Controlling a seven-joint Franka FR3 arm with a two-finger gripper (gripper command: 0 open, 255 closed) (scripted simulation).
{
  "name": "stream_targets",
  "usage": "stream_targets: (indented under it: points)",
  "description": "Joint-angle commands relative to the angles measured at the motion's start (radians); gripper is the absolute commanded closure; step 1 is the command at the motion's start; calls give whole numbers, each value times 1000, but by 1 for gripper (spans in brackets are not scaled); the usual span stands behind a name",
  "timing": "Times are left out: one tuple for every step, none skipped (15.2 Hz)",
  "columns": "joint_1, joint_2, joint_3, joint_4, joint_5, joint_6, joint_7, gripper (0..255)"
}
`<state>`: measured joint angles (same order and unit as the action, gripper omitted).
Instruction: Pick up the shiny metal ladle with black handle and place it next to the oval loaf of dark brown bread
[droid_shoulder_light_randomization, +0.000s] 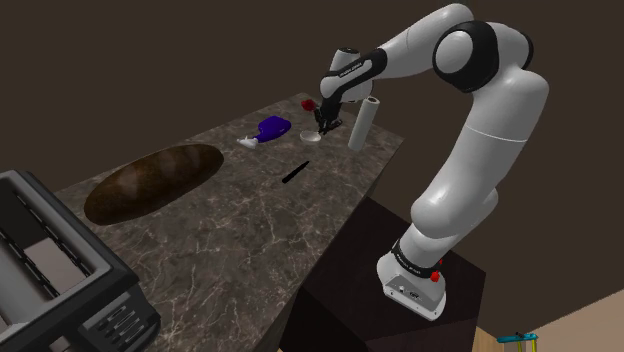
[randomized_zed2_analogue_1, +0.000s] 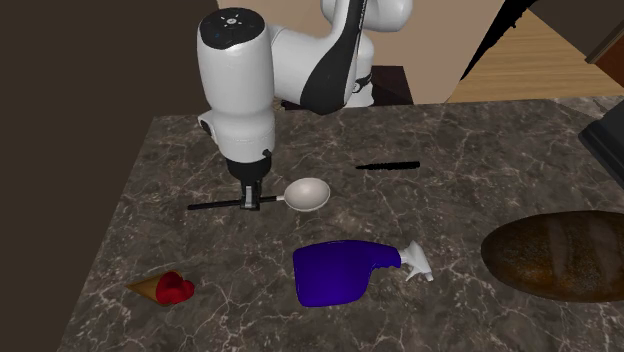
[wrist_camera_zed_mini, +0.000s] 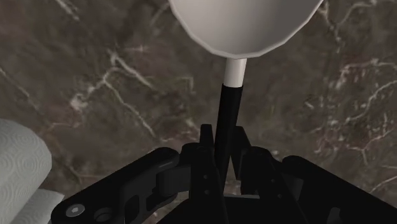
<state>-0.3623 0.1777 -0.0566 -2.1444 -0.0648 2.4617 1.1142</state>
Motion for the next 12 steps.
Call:
stream_targets:
  points:
    - [0,0,1,-2,1,-1,-1,255]
    - [1,-8,1,2,1,-13,-2,255]
    - [1,-16,1,6,1,-25,-3,255]
    - [1,-24,1,11,1,-38,-3,255]
    - [1,-32,1,16,2,-50,-4,255]
    - [1,-39,1,20,2,-63,-4,255]
    - [1,-47,1,26,2,-75,-5,255]
    - [1,-54,1,31,2,-88,-6,255]
    - [1,-61,2,36,2,-100,-6,255]
    - [1,-68,2,42,3,-113,-7,255]
    - [2,-75,2,48,3,-125,-8,255]
    - [2,-81,2,54,3,-138,-8,255]
